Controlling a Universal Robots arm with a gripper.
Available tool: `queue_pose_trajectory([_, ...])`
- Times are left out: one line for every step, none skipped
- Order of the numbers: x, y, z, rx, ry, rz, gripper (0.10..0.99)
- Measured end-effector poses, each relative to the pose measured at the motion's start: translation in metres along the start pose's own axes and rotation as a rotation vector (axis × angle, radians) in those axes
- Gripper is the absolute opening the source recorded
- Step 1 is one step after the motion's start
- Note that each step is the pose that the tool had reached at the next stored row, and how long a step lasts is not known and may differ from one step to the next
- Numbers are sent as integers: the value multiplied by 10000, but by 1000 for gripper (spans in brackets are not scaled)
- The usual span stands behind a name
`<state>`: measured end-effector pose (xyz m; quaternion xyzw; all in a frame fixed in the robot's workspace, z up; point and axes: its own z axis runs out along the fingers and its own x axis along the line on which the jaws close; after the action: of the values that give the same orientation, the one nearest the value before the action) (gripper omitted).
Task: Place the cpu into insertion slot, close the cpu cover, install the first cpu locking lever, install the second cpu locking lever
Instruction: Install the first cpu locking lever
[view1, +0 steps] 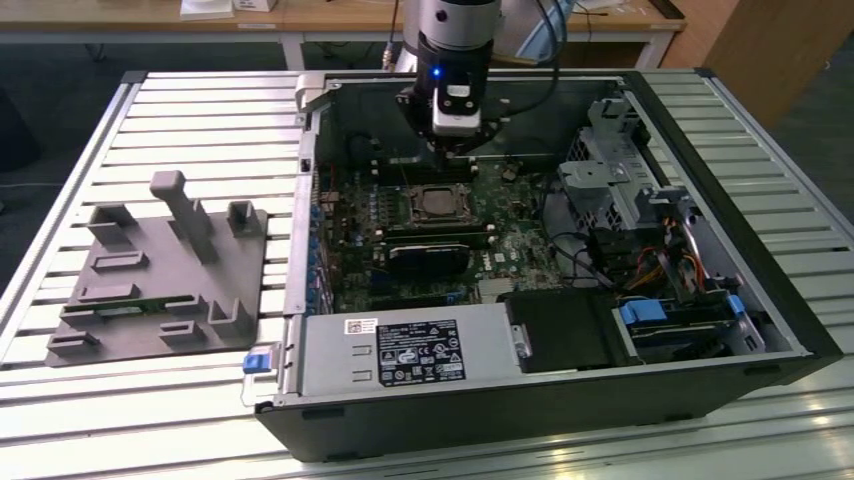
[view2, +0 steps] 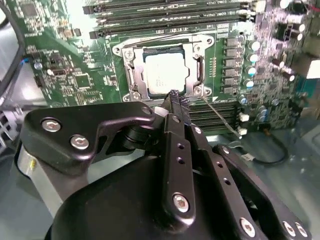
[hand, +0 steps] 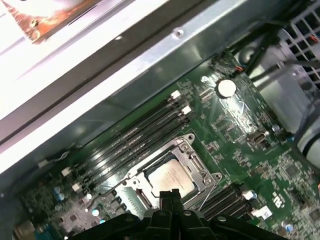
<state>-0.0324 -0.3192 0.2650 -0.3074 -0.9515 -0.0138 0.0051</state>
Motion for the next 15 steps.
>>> queue_pose_trajectory([0, 0, 0, 3, 4, -174, 106])
queue_pose_trajectory([0, 0, 0, 6, 8, -350, 106])
queue_pose_trajectory([0, 0, 0, 9, 12, -529, 106])
queue_pose_trajectory([0, 0, 0, 13, 16, -711, 106])
queue_pose_trajectory([0, 0, 0, 16, 21, -889, 106])
queue_pose_trajectory([0, 0, 1, 18, 25, -1070, 106])
queue_pose_trajectory([0, 0, 0, 22, 29, -1248, 106])
queue_pose_trajectory([0, 0, 0, 26, 33, -1429, 106])
queue_pose_trajectory([0, 0, 0, 29, 38, -1626, 106])
queue_pose_trajectory([0, 0, 1, 32, 42, -1804, 106])
queue_pose_trajectory([0, 0, 0, 36, 46, -1985, 106])
queue_pose_trajectory([0, 0, 0, 40, 50, -2164, 106])
queue_pose_trajectory([0, 0, 0, 42, 54, -2344, 106])
queue_pose_trajectory([0, 0, 1, 45, 58, -2523, 106])
queue_pose_trajectory([0, 0, 1, 48, 62, -2703, 106])
